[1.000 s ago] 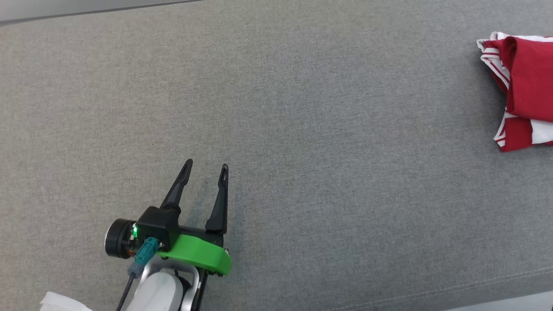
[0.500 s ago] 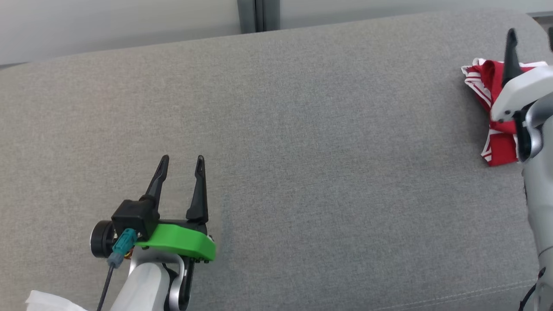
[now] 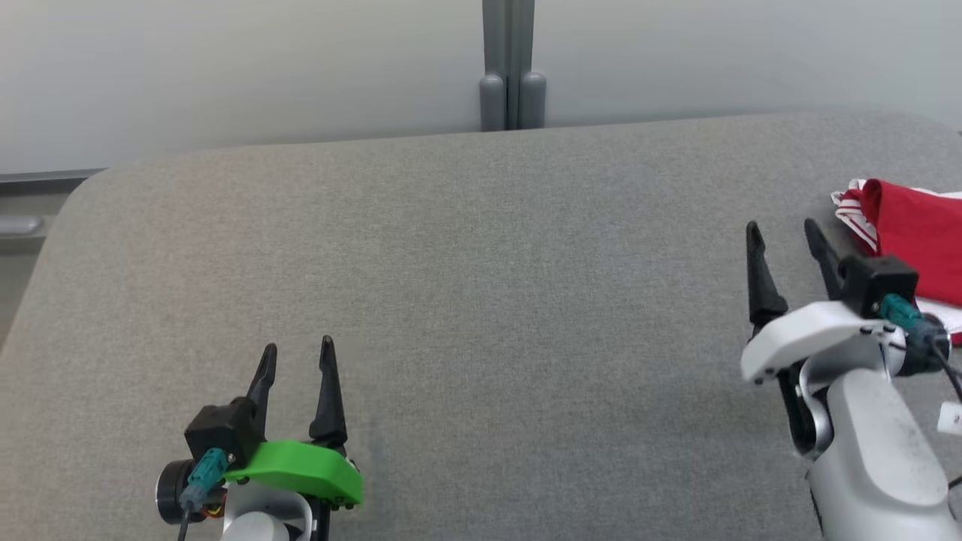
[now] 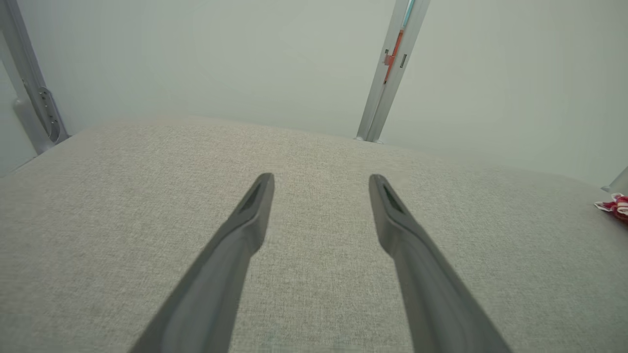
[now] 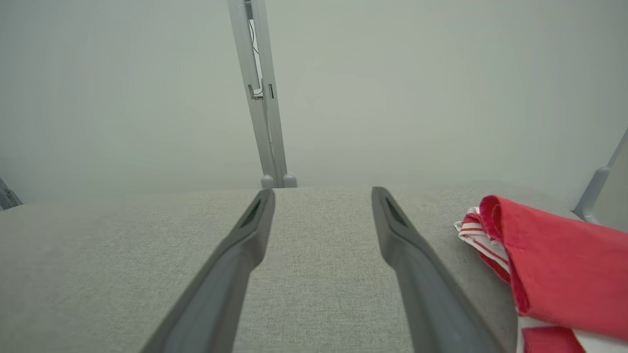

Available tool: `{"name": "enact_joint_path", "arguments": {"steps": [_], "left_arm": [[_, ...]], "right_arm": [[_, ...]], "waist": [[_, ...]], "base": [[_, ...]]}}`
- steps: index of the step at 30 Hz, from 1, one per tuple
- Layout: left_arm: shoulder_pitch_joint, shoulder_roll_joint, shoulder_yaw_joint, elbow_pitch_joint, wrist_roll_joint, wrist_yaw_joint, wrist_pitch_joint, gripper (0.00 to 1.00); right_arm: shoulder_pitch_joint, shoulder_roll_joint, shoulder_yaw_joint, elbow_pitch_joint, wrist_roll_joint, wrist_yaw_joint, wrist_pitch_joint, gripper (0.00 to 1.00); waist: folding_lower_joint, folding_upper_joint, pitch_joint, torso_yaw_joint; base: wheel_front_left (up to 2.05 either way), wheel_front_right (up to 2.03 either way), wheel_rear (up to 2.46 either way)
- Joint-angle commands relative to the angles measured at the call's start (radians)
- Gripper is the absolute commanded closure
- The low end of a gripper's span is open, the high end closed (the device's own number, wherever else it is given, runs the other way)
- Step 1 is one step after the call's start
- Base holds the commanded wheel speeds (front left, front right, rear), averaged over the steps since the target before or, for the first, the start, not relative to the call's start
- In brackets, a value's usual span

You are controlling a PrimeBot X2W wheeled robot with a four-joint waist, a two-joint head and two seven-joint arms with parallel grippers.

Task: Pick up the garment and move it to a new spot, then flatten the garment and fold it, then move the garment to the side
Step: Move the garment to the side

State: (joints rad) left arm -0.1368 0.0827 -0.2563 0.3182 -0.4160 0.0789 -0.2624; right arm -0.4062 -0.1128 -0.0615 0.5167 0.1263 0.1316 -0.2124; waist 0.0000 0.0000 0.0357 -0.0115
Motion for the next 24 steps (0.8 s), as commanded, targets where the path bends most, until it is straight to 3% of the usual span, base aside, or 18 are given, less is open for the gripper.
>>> {"name": "enact_joint_path", "arguments": {"steps": [1, 8, 9, 24], "left_arm": [[0.017, -0.002, 0.009, -0.001, 0.01, 0.0, -0.002, 0.0], [0.064, -0.015, 0.019, -0.013, 0.028, -0.008, -0.003, 0.0], [0.069, -0.016, 0.019, -0.014, 0.029, -0.01, -0.003, 0.0], [0.089, -0.024, 0.001, -0.017, 0.049, -0.016, -0.003, 0.0]], "right_arm": [[0.043, 0.007, -0.004, -0.032, -0.003, -0.002, 0.004, 0.0], [0.227, 0.059, -0.032, -0.211, -0.02, -0.002, 0.011, 0.0], [0.249, 0.061, -0.025, -0.226, 0.018, -0.002, 0.012, 0.0], [0.42, 0.061, 0.081, -0.349, 0.129, -0.002, 0.026, 0.0]], "waist": [[0.0, 0.0, -0.038, 0.037], [0.0, 0.0, -0.055, 0.056], [0.0, 0.0, -0.056, 0.059], [0.0, 0.0, -0.064, 0.07]], "base": [[0.0, 0.0, 0.0], [0.0, 0.0, 0.0], [0.0, 0.0, 0.0], [0.0, 0.0, 0.0]]}}
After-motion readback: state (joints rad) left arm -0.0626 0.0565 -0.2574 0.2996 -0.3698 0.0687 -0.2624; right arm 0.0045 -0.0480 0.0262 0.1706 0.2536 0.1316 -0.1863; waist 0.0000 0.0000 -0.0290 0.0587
